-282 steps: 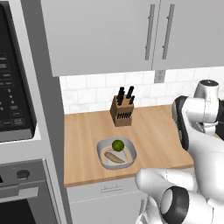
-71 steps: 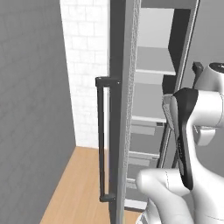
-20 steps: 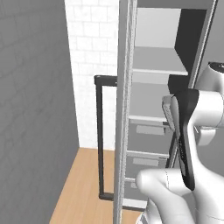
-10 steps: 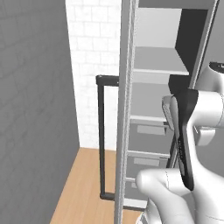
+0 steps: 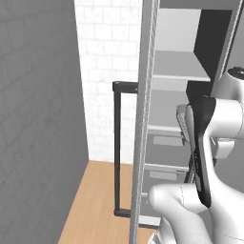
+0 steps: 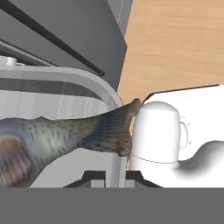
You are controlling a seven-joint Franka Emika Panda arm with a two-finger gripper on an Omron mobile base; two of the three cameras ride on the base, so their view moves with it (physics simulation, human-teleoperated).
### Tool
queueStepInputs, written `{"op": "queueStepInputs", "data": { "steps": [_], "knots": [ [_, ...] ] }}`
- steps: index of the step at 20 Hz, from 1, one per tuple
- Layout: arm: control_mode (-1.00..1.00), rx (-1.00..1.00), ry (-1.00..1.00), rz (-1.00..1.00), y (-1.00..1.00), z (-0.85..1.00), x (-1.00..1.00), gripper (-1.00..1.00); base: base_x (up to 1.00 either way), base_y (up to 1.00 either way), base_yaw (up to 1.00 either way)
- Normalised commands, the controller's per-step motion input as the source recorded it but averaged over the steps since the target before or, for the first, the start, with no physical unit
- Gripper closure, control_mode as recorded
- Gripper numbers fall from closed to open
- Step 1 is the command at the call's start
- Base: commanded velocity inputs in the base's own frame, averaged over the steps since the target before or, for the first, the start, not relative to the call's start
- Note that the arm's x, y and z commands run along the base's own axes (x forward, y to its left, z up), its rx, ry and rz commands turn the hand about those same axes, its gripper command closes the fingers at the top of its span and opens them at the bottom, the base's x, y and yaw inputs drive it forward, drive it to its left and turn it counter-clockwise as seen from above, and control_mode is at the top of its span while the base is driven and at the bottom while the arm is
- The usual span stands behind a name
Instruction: Take the meat container that has the fish and place it on the second highest rack of the freezer. Then take the vegetable container that has the sweet potato and lime and place it on the highest rack of the freezer.
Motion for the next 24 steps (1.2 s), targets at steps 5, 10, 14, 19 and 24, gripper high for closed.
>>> {"op": "queueStepInputs", "data": {
  "steps": [5, 10, 14, 19, 24],
  "knots": [
    [1.00, 0.00, 0.00, 0.00, 0.00, 0.00, 0.00, 1.00, 0.02, 0.57, 0.00],
    [1.00, 0.00, 0.00, 0.00, 0.00, 0.00, 0.00, 1.00, -0.07, 0.69, 0.01],
    [1.00, 0.00, 0.00, 0.00, 0.00, 0.00, 0.00, 1.00, -0.08, 0.46, 0.00],
    [1.00, 0.00, 0.00, 0.00, 0.00, 0.00, 0.00, 1.00, -0.13, 0.38, 0.00],
    [1.00, 0.00, 0.00, 0.00, 0.00, 0.00, 0.00, 1.00, -0.23, 0.48, 0.00]
  ]
}}
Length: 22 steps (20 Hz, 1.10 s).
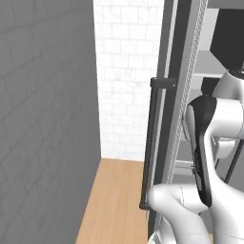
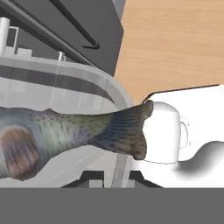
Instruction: Take the meat container that has the fish and place it on the second highest rack of the freezer. Then take the vegetable container that has the sweet potato and lime and place it on the highest rack of the freezer.
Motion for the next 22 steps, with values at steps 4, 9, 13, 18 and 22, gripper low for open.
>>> {"op": "queueStepInputs", "data": {
  "steps": [4, 9, 13, 18, 22],
  "knots": [
    [1.00, 0.00, 0.00, 0.00, 0.00, 0.00, 0.00, 1.00, -0.13, 0.30, 0.01],
    [1.00, 0.00, 0.00, 0.00, 0.00, 0.00, 0.00, 1.00, 0.00, -0.03, 0.00],
    [1.00, 0.00, 0.00, 0.00, 0.00, 0.00, 0.00, 1.00, -0.15, -0.39, 0.00],
    [1.00, 0.00, 0.00, 0.00, 0.00, 0.00, 0.00, 1.00, -0.18, -0.53, -0.02],
    [1.00, 0.00, 0.00, 0.00, 0.00, 0.00, 0.00, 1.00, 0.00, -0.40, -0.09]
  ]
}}
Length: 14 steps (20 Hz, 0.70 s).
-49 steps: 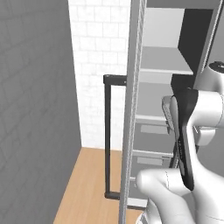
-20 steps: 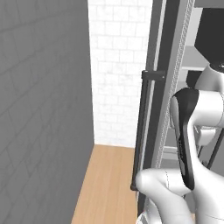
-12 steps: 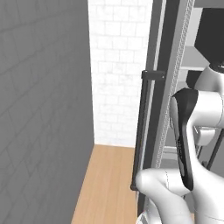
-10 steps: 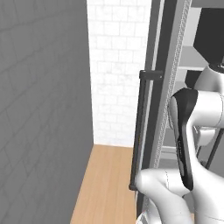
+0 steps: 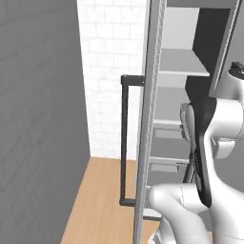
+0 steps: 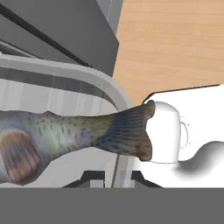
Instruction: Take the meat container that has the fish and place it on the second highest rack of the freezer. Then take the vegetable container that has the sweet potato and lime and place it on the highest rack of the freezer.
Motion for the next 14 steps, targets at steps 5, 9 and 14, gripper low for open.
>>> {"op": "queueStepInputs", "data": {
  "steps": [5, 9, 14],
  "knots": [
    [1.00, 0.00, 0.00, 0.00, 0.00, 0.00, 0.00, 1.00, 0.16, -0.17, -0.19],
    [1.00, 0.00, 0.00, 0.00, 0.00, 0.00, 0.00, 1.00, 0.21, -0.15, -0.32],
    [1.00, 0.00, 0.00, 0.00, 0.00, 0.00, 0.00, 1.00, 0.01, -0.72, -0.19]
  ]
}}
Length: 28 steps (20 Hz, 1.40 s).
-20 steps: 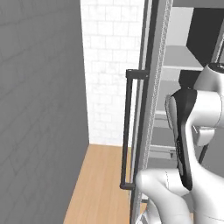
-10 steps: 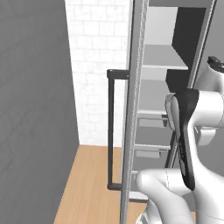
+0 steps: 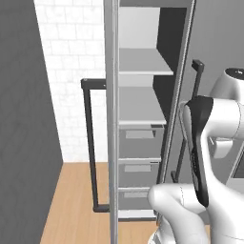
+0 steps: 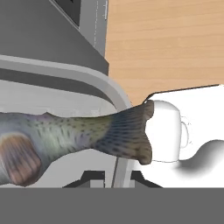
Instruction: Take the meat container that has the fish and place it on the second highest rack of the freezer. Then take the vegetable container that has the sweet potato and lime and place it on the highest rack of the freezer.
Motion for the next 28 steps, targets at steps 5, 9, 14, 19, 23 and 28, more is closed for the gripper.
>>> {"op": "queueStepInputs", "data": {
  "steps": [5, 9, 14, 19, 23, 28],
  "knots": [
    [1.00, 0.00, 0.00, 0.00, 0.00, 0.00, 0.00, 1.00, 0.11, -0.20, 0.01],
    [1.00, 0.00, 0.00, 0.00, 0.00, 0.00, 0.00, 1.00, 0.28, 0.06, 0.13],
    [1.00, 0.00, 0.00, 0.00, 0.00, 0.00, 0.00, 1.00, 0.48, 0.09, 0.20],
    [1.00, 0.00, 0.00, 0.00, 0.00, 0.00, 0.00, 1.00, 0.57, 0.04, 0.23],
    [1.00, 0.00, 0.00, 0.00, 0.00, 0.00, 0.00, 1.00, 0.36, 0.18, 0.16],
    [1.00, 0.00, 0.00, 0.00, 0.00, 0.00, 0.00, 1.00, 0.46, 0.14, 0.07]
  ]
}}
